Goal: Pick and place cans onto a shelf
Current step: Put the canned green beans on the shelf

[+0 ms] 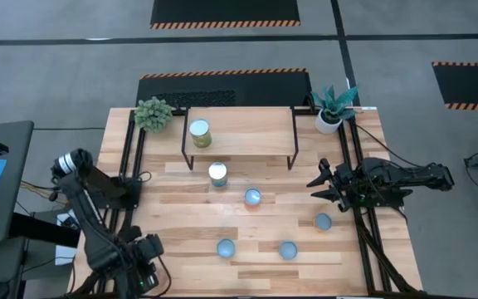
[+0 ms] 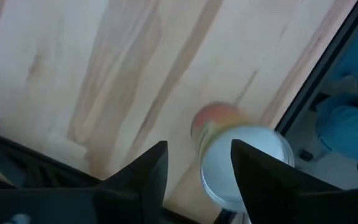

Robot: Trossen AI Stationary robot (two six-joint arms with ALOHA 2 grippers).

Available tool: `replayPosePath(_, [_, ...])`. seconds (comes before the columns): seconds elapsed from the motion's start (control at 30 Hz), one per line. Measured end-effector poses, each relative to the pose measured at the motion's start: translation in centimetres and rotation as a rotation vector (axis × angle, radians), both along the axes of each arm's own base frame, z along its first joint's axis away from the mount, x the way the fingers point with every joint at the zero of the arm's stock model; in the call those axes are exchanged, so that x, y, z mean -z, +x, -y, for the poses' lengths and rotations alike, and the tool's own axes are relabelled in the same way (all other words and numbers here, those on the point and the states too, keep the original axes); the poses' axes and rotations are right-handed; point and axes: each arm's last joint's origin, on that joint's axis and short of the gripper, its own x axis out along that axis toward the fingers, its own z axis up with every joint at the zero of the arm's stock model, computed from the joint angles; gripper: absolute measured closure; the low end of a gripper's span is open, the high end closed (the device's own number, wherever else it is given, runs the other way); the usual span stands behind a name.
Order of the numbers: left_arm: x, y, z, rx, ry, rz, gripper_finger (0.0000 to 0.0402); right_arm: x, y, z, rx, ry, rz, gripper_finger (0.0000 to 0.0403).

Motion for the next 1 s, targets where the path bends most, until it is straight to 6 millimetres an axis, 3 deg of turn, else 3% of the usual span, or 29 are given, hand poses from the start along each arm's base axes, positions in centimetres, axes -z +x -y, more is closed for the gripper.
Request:
replayPosePath(0.63, [-0.1, -2.4, 2.0, -0.071, -0.105, -0.01, 0.0237, 0.0, 0.0, 0.0, 0.0, 0.001, -0.001, 0.0221])
replayPosePath(1.0, [1.4, -1.8, 1.3, -0.054, -0.062, -0.006, 0.0237, 0.0, 0.0, 0.0, 0.0, 0.001, 0.0, 0.0221])
